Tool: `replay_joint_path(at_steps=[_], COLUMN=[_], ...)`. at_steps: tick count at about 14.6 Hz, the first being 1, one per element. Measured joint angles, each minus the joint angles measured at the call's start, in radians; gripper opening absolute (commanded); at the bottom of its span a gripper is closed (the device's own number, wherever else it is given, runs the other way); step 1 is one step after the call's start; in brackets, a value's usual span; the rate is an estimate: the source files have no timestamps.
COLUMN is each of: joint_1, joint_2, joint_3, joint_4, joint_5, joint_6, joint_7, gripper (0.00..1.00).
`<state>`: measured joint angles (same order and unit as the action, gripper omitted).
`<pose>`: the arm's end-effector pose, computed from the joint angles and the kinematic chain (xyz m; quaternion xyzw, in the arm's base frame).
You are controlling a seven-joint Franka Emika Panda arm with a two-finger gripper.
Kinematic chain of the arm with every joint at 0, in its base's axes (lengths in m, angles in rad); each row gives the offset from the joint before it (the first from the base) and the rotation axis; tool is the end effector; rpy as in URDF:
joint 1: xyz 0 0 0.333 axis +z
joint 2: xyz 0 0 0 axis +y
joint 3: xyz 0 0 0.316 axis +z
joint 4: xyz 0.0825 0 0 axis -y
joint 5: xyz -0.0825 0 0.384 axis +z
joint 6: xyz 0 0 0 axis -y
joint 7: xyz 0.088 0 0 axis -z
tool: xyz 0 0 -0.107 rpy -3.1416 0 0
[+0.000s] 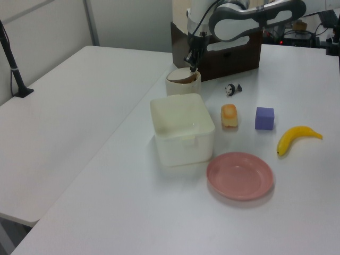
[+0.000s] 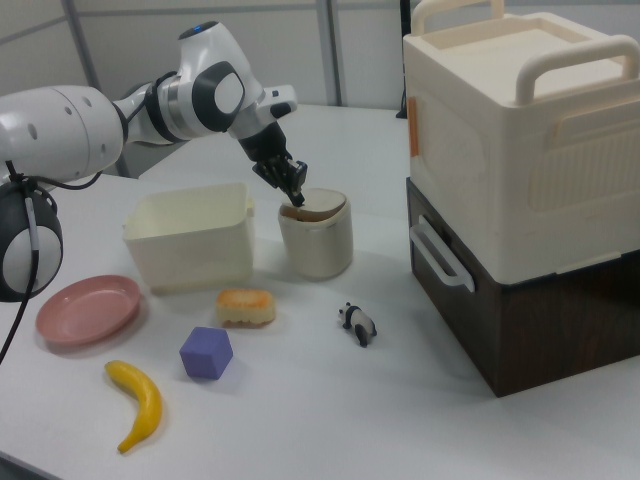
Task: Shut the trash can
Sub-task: 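Press the closed lid briefly, then lift the gripper off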
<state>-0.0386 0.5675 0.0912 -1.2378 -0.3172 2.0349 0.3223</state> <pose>0.7429 0.0044 0.4651 0.9815 -0.0887 0.1358 0.1017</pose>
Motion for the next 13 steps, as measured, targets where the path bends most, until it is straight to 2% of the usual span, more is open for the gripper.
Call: replay_joint_path(at_steps=[10, 13], joint_1=[-0.011, -0.01], joint_2=[0.021, 0.018], joint_3=[0.0, 0.0], joint_4=[-0.021, 0.01], joint_5=[0.0, 0.0], joint_6=[0.0, 0.0], joint_7=[0.0, 0.0], gripper=[0.0, 0.0])
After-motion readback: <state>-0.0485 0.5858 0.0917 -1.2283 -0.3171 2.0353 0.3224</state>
